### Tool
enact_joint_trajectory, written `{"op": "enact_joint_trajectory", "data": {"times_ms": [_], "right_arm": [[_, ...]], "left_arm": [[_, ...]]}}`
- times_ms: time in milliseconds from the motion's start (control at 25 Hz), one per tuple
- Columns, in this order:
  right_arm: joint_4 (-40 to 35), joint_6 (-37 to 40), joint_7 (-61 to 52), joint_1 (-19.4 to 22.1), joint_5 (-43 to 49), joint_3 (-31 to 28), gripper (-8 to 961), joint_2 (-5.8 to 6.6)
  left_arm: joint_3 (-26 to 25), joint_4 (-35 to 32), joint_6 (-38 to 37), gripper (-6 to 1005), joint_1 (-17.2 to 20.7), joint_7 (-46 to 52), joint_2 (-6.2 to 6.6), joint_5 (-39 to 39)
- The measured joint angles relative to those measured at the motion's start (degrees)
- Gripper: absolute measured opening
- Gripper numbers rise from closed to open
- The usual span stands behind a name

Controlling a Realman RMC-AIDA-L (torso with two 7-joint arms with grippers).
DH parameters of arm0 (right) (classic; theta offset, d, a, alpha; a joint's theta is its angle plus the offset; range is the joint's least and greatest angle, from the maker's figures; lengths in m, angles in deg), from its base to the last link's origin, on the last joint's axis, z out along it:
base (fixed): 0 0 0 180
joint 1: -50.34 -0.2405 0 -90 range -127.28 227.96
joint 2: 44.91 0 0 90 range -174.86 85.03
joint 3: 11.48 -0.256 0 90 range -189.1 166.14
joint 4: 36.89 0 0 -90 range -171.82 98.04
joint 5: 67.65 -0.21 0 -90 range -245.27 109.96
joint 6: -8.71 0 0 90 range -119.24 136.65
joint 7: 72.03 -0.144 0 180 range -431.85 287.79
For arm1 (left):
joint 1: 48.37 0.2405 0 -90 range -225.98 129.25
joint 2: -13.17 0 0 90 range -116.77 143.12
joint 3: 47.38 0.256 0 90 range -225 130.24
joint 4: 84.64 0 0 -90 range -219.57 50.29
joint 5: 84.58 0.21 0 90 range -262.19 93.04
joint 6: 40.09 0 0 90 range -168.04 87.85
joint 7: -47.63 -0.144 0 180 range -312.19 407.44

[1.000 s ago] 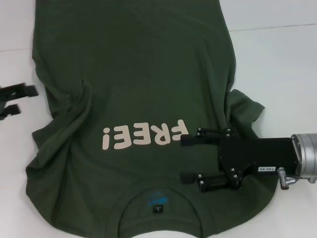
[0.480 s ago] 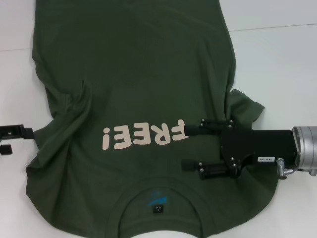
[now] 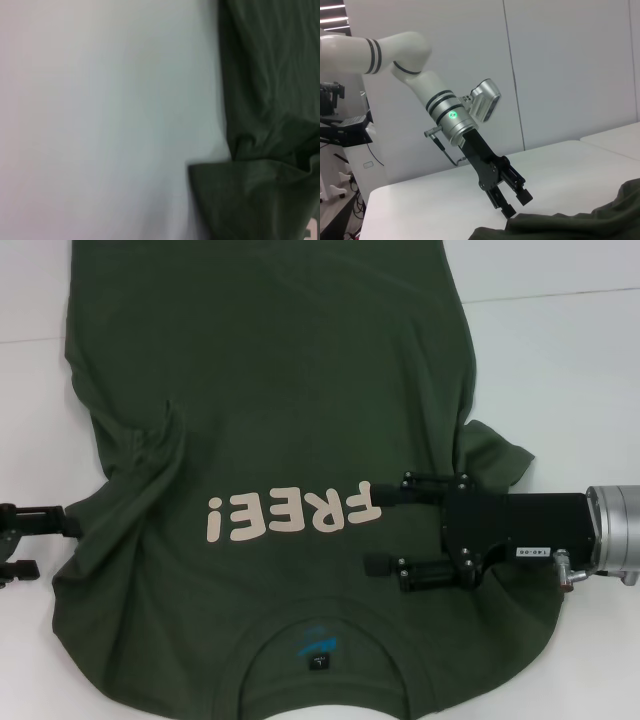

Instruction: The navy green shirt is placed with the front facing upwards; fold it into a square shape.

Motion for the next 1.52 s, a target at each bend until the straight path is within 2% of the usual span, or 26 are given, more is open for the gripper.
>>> {"op": "enact_joint_trajectory", "data": {"times_ms": [240, 520, 1240, 1520], "right_arm": [[0.0, -0.15, -0.09, 0.0, 0.0, 0.03, 856, 0.11], [0.0, -0.28, -0.09, 0.1, 0.0, 0.04, 856, 0.13], [0.0, -0.3, -0.08, -0.05, -0.05, 0.04, 857, 0.12], [0.0, -0.26, -0.08, -0.16, -0.08, 0.04, 856, 0.12]], "left_arm": [[-3.42, -0.37, -1.13, 888, 0.01, 0.31, -0.48, -0.21], [-3.19, -2.9, -0.68, 888, -1.43, 0.25, -0.94, -0.23], [-3.27, -2.89, -0.39, 888, -3.22, 0.34, -1.37, -0.18], [-3.18, -2.43, -2.12, 887, -3.81, 0.32, -2.04, -0.69]]}}
